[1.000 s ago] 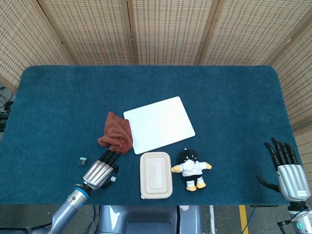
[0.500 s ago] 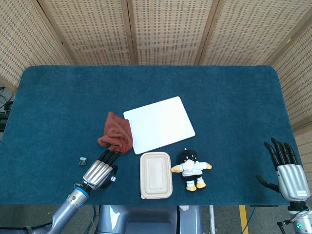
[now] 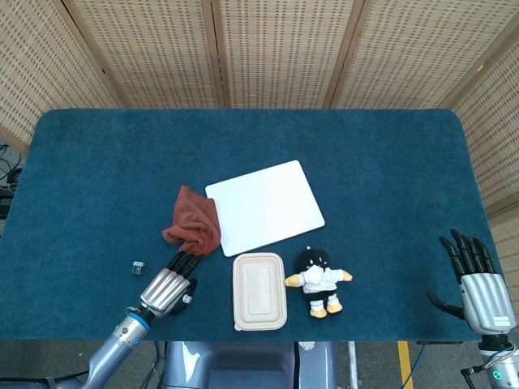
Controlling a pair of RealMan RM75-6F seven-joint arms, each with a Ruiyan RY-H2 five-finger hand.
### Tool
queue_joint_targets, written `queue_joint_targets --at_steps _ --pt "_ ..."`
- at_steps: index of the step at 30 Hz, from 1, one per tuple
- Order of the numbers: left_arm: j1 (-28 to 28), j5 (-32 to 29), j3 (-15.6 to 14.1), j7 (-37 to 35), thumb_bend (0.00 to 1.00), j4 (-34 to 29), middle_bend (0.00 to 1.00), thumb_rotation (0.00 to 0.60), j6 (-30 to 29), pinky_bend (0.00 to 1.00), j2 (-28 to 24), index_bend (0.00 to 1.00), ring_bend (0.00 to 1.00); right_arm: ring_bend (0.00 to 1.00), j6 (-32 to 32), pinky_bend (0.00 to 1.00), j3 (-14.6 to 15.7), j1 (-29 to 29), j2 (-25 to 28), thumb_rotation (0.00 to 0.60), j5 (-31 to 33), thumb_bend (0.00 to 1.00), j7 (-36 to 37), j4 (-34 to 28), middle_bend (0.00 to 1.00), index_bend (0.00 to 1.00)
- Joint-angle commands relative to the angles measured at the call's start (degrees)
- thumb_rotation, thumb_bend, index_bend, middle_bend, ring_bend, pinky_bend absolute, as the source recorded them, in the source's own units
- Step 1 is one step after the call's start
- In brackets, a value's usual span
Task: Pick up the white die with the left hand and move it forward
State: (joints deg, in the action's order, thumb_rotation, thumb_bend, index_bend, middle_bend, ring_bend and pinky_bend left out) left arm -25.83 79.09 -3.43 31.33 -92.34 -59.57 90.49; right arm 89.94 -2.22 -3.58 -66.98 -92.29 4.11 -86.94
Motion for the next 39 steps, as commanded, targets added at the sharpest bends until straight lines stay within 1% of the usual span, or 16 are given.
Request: queue_joint_targets --at_steps 1,6,10,14,18,20,23,27,34,39 --pt "0.09 0.13 -0.10 0.17 0.34 -0.13 0.00 0.600 -0.35 0.00 -0.26 0.60 0.00 0.00 -0.02 0.00 0.03 -0.01 -0.01 0.600 -0.07 0.21 -0.09 -0.05 0.00 0.00" --pt "0.15 -0.07 -0.11 0.28 0.35 0.00 0.00 0.600 -0.64 0.00 -0.58 0.64 0.00 0.00 0.00 0.00 0.06 0.02 -0.06 0.600 -0.10 0.21 -0.27 -0.15 0.00 0.00" --pt "0.16 0.49 0.16 -0.90 0.35 -0.25 0.00 0.600 -1.31 0.00 -1.00 0.65 0.00 0.00 -0.15 0.00 0.10 -0.01 -0.07 0.600 -0.07 0.21 -0.43 -0.19 0.00 0.00" --pt "-0.27 1.20 1.59 -1.82 0.35 -0.97 0.00 0.600 -2.53 0.00 -2.02 0.65 0.00 0.00 -0.16 0.00 0.10 -0.03 -0.09 0.600 -0.11 0.21 -0.38 -0.14 0.00 0.00" --pt "-1.24 0.72 4.44 -2.23 0.35 -2.85 0.00 0.600 -3.61 0.00 -4.11 0.65 0.00 0.00 -0.03 0.00 0.03 0.00 -0.02 0.600 -0.10 0.21 -0.18 -0.12 0.00 0.00" --pt "-1.90 0.14 6.51 -2.47 0.35 -3.99 0.00 0.600 -4.29 0.00 -5.48 0.65 0.00 0.00 0.07 0.00 0.00 0.03 0.02 0.600 -0.10 0.21 -0.02 -0.13 0.00 0.00" --pt "-2.85 -1.35 8.67 -2.69 0.35 -5.47 0.00 0.600 -4.08 0.00 -7.37 0.65 0.00 0.00 0.07 0.00 0.04 0.05 0.06 0.600 -0.15 0.21 0.09 -0.13 0.00 0.00" --pt "-4.75 -4.47 12.20 -0.36 0.35 -7.21 0.00 0.600 -3.62 0.00 -10.70 0.65 0.00 0.00 0.22 0.00 0.11 0.09 0.14 0.600 -0.36 0.21 0.15 -0.29 0.00 0.00" --pt "-7.67 -9.48 16.89 0.77 0.35 -8.46 0.00 0.600 -3.07 0.00 -13.41 0.65 0.00 0.00 0.10 0.00 0.22 0.04 0.11 0.600 -0.52 0.21 0.05 -0.40 0.00 0.00" --pt "-9.87 -12.64 19.26 2.07 0.34 -8.99 0.00 0.600 -2.69 0.00 -14.77 0.65 0.00 0.00 0.24 0.00 0.10 0.11 0.24 0.600 -0.35 0.21 0.41 -0.40 0.00 0.00"
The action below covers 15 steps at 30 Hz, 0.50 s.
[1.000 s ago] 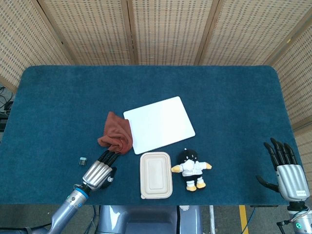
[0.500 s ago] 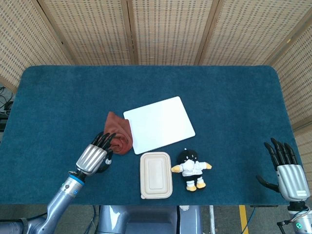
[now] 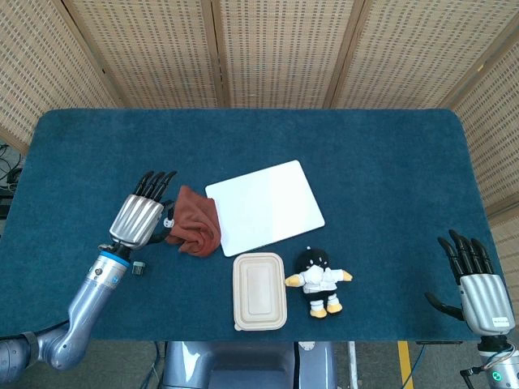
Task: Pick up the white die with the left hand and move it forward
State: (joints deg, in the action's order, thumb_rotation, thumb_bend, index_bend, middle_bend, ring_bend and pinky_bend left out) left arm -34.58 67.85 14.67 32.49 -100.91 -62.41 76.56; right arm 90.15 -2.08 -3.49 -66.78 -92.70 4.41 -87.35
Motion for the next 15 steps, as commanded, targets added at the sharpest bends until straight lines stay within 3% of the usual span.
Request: queue_joint_targets --at_steps 1,11,13,15 --pt "-1.47 -2.16 1.50 1.41 0.34 -0.71 0.00 0.600 -0.02 0.00 -1.17 0.65 0.00 0.00 0.02 0.00 -0.05 0.03 0.08 0.600 0.10 0.21 0.23 0.04 0.00 0.00" --pt "-3.00 -6.16 2.96 2.29 0.34 -2.00 0.00 0.600 -2.13 0.00 -3.73 0.63 0.00 0.00 -0.10 0.00 0.04 -0.03 0.10 0.600 -0.04 0.21 0.51 0.15 0.00 0.00" --pt "-3.06 -6.26 2.85 2.16 0.34 -1.56 0.00 0.600 -2.73 0.00 -3.72 0.59 0.00 0.00 0.06 0.00 0.04 0.01 0.13 0.600 -0.12 0.21 0.52 0.09 0.00 0.00" --pt "-3.17 -6.73 2.75 2.08 0.33 -1.27 0.00 0.600 -3.18 0.00 -3.82 0.48 0.00 0.00 0.20 0.00 0.05 0.07 0.12 0.600 -0.20 0.21 0.52 0.04 0.00 0.00"
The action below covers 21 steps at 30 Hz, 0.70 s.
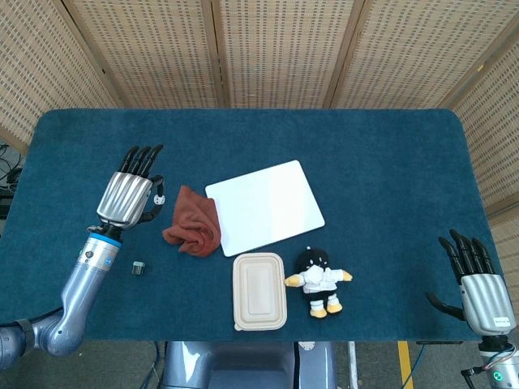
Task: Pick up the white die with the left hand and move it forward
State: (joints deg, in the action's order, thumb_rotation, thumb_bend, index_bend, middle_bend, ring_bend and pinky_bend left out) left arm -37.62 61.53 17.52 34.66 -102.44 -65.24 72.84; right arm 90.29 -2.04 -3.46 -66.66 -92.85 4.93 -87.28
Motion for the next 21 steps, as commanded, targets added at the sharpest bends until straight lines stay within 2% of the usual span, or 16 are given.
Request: queue_joint_targets --at_steps 1,3,5,15,21 --pt "-0.14 -0.86 -0.16 0.04 0.32 0.26 0.00 0.600 -0.45 0.00 -0.27 0.43 0.00 0.00 0.03 0.00 0.04 0.02 -0.03 0.600 -0.07 0.21 -0.03 -0.01 0.00 0.00" --pt "-0.18 -1.36 -0.04 -0.84 0.31 -0.04 0.00 0.600 -0.59 0.00 -0.61 0.29 0.00 0.00 -0.13 0.00 0.11 -0.03 -0.07 0.600 -0.13 0.21 -0.10 -0.01 0.00 0.00" --pt "-0.17 -1.31 -0.08 -1.62 0.31 -0.15 0.00 0.600 -0.74 0.00 -0.92 0.23 0.00 0.00 -0.16 0.00 0.11 -0.05 -0.11 0.600 -0.13 0.21 -0.16 -0.02 0.00 0.00" --pt "0.85 1.00 -2.12 -4.74 0.30 -0.14 0.00 0.600 -2.59 0.00 -1.63 0.19 0.00 0.00 -0.57 0.00 0.14 -0.16 -0.25 0.600 0.08 0.21 -0.44 0.01 0.00 0.00" --pt "5.20 7.05 -6.63 -10.25 0.30 -0.16 0.00 0.600 -6.30 0.00 -1.68 0.19 0.00 0.00 -1.02 0.00 0.16 -0.30 -0.30 0.600 0.29 0.21 -0.51 0.11 0.00 0.00"
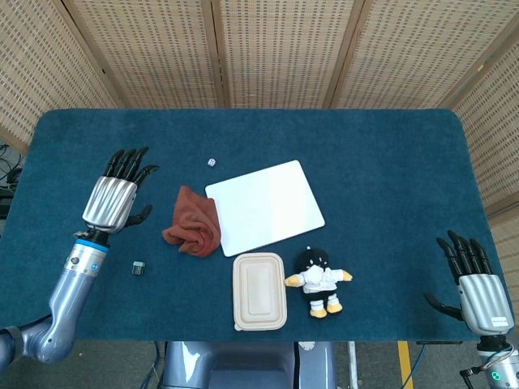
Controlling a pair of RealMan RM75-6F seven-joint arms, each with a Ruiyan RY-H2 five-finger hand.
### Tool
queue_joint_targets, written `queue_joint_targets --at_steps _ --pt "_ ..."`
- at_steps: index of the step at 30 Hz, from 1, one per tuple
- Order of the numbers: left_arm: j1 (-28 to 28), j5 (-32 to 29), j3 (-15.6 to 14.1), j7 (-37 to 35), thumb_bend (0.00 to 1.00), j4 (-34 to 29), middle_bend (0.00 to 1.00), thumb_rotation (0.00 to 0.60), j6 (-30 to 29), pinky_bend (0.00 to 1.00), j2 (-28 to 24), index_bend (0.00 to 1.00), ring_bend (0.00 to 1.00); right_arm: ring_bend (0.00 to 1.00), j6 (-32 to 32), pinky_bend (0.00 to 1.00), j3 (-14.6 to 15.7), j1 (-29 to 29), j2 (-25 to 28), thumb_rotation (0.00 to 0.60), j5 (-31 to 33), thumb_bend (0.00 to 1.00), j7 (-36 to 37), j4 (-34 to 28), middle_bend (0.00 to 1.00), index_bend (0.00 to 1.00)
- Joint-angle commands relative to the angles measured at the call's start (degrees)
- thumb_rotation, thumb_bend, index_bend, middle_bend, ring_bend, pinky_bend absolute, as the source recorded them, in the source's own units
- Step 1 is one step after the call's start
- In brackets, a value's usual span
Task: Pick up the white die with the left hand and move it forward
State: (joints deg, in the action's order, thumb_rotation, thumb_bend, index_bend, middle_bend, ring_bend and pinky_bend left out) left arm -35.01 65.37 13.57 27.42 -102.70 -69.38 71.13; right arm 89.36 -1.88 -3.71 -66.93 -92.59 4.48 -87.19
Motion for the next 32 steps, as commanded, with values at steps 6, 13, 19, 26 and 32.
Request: queue_joint_targets --at_steps 6,13,19,26,32 --pt "9.60 10.47 -10.15 -9.20 0.30 3.19 0.00 0.600 -7.47 0.00 1.50 0.19 0.00 0.00 -0.29 0.00 0.02 -0.12 -0.24 0.600 0.11 0.21 -0.61 0.04 0.00 0.00" --pt "16.96 15.80 -15.55 -13.71 0.30 8.89 0.00 0.600 -14.14 0.00 3.47 0.19 0.00 0.00 -0.39 0.00 -0.03 -0.16 -0.51 0.600 0.21 0.21 -1.56 -0.07 0.00 0.00" --pt "20.83 17.81 -17.36 -13.75 0.28 11.41 0.00 0.600 -17.78 0.00 4.37 0.11 0.00 0.00 -0.61 0.00 -0.05 -0.22 -0.66 0.600 0.39 0.21 -2.14 -0.16 0.00 0.00" --pt "22.80 19.90 -18.32 -15.33 0.06 13.10 0.00 0.600 -18.06 0.00 3.74 0.00 0.00 0.00 -0.49 0.00 -0.02 -0.27 -0.66 0.600 0.11 0.21 -2.47 -0.59 0.00 0.00" --pt "23.48 19.78 -17.62 -14.09 0.06 12.57 0.00 0.600 -17.37 0.00 3.47 0.00 0.00 0.00 -1.06 0.00 0.16 -0.49 -0.98 0.600 0.08 0.21 -2.75 -0.12 0.00 0.00"
